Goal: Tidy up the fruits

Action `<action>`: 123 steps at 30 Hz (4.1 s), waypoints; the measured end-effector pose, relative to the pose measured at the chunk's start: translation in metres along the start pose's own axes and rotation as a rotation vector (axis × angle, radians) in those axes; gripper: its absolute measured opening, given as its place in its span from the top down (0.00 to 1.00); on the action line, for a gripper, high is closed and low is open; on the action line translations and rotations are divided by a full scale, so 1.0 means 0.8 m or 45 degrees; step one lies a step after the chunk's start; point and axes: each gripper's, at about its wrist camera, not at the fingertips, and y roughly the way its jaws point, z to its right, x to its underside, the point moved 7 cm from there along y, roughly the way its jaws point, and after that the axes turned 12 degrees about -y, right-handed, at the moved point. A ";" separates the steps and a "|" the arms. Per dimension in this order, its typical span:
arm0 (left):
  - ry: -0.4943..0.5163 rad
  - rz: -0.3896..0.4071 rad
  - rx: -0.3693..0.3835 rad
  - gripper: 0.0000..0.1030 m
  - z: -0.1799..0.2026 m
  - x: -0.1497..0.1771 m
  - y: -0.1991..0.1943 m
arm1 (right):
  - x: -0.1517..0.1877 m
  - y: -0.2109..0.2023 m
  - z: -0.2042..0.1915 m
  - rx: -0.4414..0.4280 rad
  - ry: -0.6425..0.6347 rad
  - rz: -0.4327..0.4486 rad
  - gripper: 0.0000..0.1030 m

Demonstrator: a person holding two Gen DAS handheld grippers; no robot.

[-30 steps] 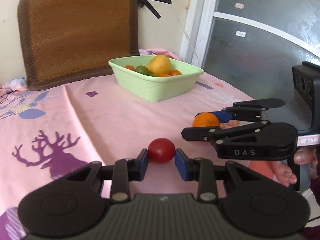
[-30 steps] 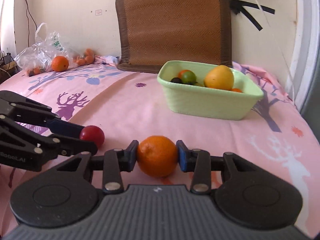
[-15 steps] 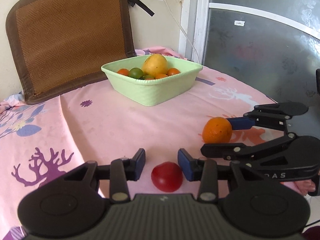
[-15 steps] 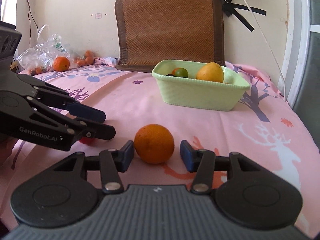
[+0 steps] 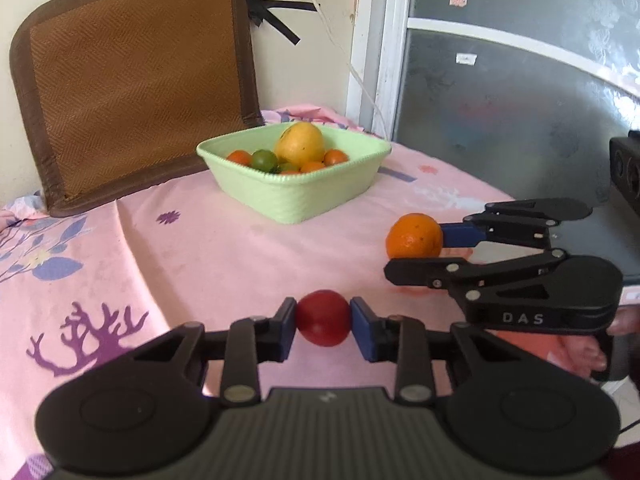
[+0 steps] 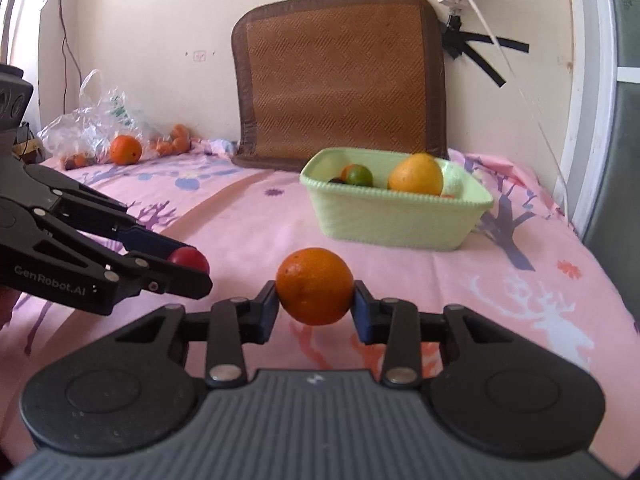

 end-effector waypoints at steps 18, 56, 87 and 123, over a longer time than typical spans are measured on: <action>-0.112 0.098 -0.114 0.55 -0.016 -0.134 0.117 | -0.030 0.088 0.112 0.175 0.273 0.114 0.50; -0.191 0.163 -0.484 0.00 -0.009 0.047 -0.080 | 0.039 -0.067 -0.057 0.273 0.762 -0.033 0.28; -0.145 0.168 -0.589 0.00 -0.019 0.049 -0.081 | 0.037 -0.059 -0.058 0.326 0.740 -0.014 0.24; -0.105 0.100 -0.635 0.00 -0.014 0.058 -0.085 | 0.035 -0.064 -0.066 0.355 0.727 0.000 0.21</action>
